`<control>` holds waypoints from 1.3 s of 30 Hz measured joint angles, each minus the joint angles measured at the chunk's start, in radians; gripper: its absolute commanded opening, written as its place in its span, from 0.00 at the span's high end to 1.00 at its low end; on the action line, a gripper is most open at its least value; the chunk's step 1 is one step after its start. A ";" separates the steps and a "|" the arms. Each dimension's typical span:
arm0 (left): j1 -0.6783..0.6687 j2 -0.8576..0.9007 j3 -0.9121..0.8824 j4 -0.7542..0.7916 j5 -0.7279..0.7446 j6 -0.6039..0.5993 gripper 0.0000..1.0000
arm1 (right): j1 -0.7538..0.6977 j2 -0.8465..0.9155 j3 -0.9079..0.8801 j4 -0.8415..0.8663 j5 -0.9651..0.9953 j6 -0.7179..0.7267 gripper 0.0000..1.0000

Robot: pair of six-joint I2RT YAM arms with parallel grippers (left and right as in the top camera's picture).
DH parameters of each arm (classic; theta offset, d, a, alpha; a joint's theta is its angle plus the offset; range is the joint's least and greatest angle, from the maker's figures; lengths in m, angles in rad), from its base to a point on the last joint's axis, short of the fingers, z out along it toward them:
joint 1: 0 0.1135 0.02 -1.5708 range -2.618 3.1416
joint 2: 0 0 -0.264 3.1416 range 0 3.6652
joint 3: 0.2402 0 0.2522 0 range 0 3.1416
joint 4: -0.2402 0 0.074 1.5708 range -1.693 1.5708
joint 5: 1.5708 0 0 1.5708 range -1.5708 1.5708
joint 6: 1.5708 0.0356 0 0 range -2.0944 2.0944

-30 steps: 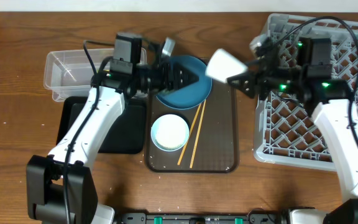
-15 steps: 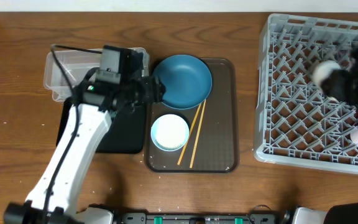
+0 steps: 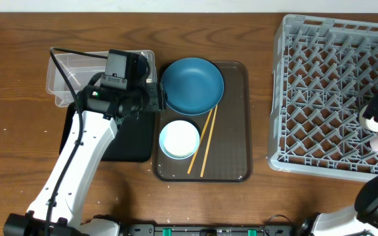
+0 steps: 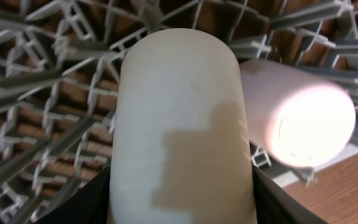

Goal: Sort waste into correct bins and load items into the dishwasher rack
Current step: 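Place the white cup into the dish rack with the right gripper, then grasp the blue plate rim with the right gripper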

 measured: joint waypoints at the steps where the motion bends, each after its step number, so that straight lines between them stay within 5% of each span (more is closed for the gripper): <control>1: 0.000 0.000 0.000 0.000 0.000 0.000 0.36 | 0.000 0.010 0.000 0.007 0.002 0.000 0.66; 3: 0.000 0.000 0.000 0.000 -0.001 0.000 0.36 | 0.001 0.027 0.000 0.015 0.002 0.001 0.25; 7: 0.000 0.000 0.000 0.000 -0.001 0.000 0.35 | 0.001 0.037 0.000 0.009 0.001 0.010 0.01; 15: 0.000 0.000 0.000 -0.010 -0.001 0.000 0.34 | 0.001 0.014 0.053 -0.016 -0.087 0.013 0.08; 20: 0.000 0.000 0.000 -0.051 -0.004 0.000 0.33 | 0.032 -0.079 0.090 0.048 -0.318 -0.039 0.11; 24: 0.000 0.000 0.000 -0.085 -0.005 0.000 0.33 | 0.154 -0.122 0.103 0.100 -0.463 -0.086 0.01; 30: 0.000 0.000 0.000 -0.115 -0.004 0.000 0.33 | 0.443 -0.095 0.079 0.291 -0.549 -0.138 0.01; 39: 0.000 0.000 0.000 -0.119 -0.005 0.000 0.33 | 0.729 0.093 0.068 0.441 -0.472 -0.044 0.28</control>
